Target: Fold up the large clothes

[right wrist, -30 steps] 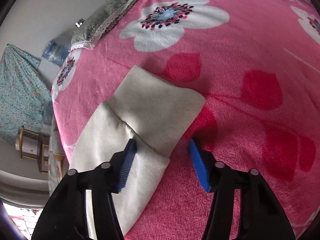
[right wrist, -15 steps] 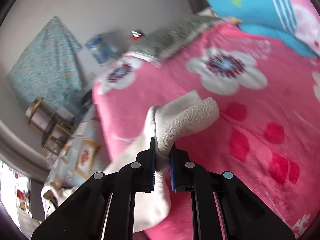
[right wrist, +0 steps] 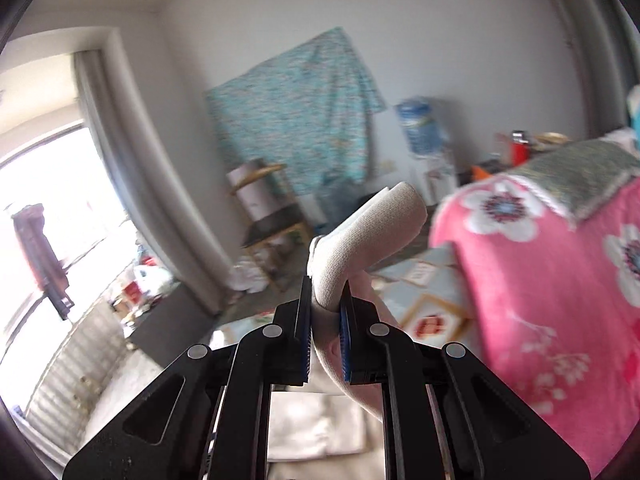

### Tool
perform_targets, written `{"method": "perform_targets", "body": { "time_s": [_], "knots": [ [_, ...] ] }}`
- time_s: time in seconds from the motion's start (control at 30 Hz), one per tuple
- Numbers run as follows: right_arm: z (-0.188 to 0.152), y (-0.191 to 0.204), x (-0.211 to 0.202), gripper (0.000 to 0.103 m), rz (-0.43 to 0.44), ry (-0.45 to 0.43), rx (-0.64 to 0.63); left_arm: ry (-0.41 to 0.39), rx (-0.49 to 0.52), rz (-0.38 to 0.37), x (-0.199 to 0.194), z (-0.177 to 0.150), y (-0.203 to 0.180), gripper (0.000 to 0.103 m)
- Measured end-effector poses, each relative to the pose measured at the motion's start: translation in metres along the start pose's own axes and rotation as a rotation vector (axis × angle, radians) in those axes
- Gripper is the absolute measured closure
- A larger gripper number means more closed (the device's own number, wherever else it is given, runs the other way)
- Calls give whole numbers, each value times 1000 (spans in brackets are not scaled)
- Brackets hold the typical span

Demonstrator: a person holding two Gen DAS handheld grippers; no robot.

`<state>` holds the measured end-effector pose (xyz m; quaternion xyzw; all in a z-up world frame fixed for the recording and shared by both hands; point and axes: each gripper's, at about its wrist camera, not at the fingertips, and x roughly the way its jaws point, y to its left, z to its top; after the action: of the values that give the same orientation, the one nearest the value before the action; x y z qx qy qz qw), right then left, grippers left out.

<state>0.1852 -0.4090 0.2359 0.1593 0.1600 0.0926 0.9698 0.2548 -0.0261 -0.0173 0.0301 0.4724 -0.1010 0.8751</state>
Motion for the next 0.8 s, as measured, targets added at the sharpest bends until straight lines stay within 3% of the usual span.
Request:
{"method": "perform_targets", "body": {
  "time_s": [0.23, 0.33, 0.47, 0.57, 0.63, 0.7, 0.8],
  "knots": [
    [-48, 72, 79, 92, 153, 124, -54, -18, -40, -30, -22, -12, 20, 90],
    [-90, 95, 121, 92, 138, 214, -94, -25, -71, -32, -33, -18, 35, 94],
    [-171, 124, 177, 87, 98, 394, -181, -34, -129, -54, -43, -25, 56, 94],
    [-235, 141, 201, 75, 105, 559, -257, -33, -174, -86, -44, -28, 69, 95],
    [-260, 149, 200, 54, 165, 649, -268, -30, -197, -108, -45, -29, 77, 94],
    [-268, 150, 190, 41, 199, 675, -270, -28, -225, -151, -44, -30, 83, 94],
    [-263, 135, 169, 38, 204, 653, -251, -31, -263, -219, -43, -28, 91, 94]
  ]
}}
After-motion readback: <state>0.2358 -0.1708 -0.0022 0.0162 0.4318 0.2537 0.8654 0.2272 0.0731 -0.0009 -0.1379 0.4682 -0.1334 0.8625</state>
